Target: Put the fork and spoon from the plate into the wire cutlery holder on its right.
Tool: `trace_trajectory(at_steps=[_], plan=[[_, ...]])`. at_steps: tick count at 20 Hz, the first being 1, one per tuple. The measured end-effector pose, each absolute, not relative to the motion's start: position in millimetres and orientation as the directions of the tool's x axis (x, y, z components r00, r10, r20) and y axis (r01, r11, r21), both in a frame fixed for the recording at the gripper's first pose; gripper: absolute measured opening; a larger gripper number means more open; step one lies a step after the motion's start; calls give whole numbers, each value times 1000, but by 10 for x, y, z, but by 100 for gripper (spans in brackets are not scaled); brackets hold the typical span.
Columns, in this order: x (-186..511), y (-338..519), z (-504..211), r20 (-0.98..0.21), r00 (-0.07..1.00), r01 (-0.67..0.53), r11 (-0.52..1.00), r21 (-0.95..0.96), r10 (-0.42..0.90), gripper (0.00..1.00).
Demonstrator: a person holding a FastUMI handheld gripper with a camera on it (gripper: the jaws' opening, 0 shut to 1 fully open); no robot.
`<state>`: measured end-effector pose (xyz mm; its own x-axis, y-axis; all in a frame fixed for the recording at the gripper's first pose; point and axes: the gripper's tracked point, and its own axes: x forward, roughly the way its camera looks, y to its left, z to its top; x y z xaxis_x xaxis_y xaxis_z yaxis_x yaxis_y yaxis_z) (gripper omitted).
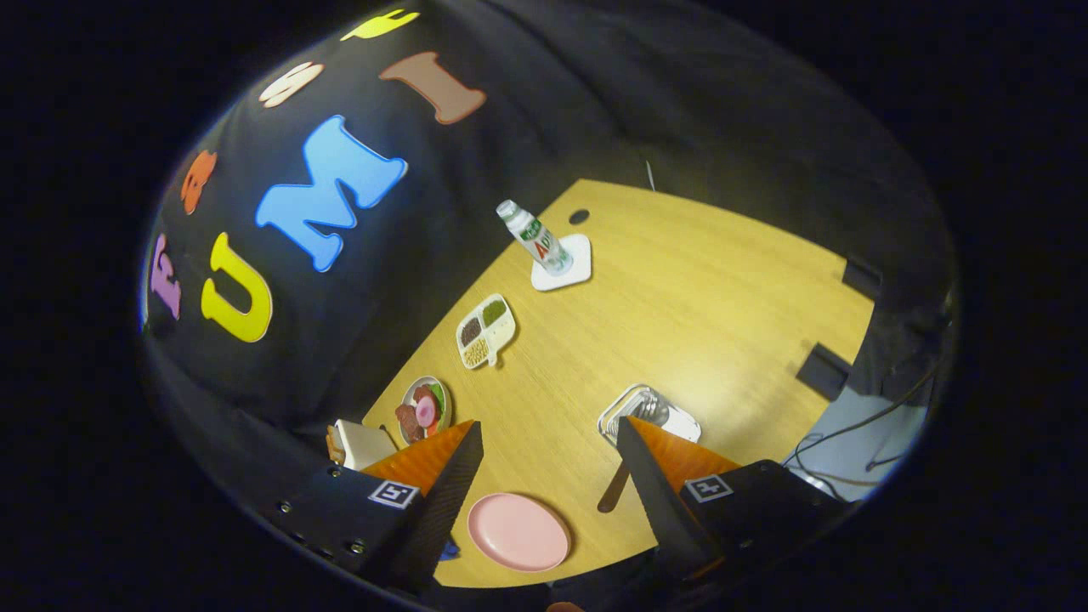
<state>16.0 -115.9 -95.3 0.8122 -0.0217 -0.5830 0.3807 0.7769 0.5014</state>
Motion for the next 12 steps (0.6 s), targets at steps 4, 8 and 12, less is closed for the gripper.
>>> trace_trajectory(at_steps=[4,8,12], plan=[[204,-1263,-429,-411,899,315,875,367,-151,98],[172,-1362,71,-229,942,292,935,204,-244,98],[70,-1378,576,-57,952,306,947,96,-302,97]])
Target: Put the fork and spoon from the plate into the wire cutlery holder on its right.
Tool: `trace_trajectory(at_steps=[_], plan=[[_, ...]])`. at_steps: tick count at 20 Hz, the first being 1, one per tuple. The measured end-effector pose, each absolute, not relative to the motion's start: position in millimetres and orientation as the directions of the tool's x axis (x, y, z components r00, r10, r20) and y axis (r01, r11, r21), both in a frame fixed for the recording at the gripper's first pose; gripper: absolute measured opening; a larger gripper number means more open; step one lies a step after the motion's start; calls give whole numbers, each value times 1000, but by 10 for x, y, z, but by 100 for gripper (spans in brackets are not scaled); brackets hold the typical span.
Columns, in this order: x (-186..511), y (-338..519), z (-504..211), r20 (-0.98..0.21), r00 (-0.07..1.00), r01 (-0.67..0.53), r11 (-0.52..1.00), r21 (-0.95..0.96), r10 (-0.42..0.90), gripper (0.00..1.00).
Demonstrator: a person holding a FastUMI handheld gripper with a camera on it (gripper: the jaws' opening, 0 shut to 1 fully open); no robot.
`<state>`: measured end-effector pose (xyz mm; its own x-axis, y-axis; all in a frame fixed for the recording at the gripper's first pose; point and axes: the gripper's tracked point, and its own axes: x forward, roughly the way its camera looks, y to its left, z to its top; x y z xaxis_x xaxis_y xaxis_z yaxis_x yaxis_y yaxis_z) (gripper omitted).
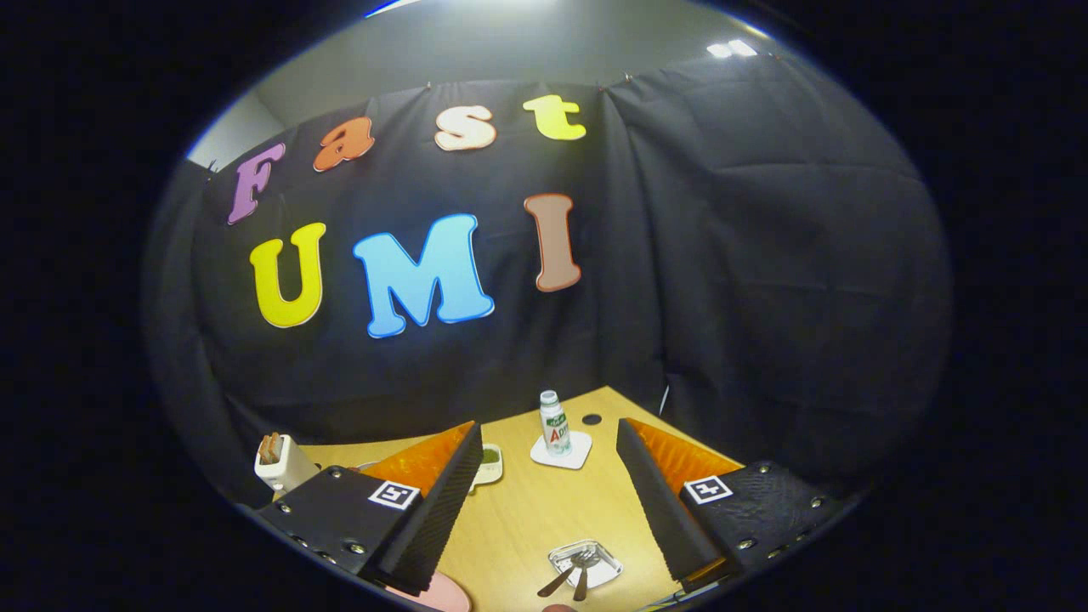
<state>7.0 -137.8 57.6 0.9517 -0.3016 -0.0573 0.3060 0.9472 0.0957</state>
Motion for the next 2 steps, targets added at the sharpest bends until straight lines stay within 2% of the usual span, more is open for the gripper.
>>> trace_trajectory(at_steps=[2], plan=[[6,-1388,789,18,947,319,946,52,-320,97]])
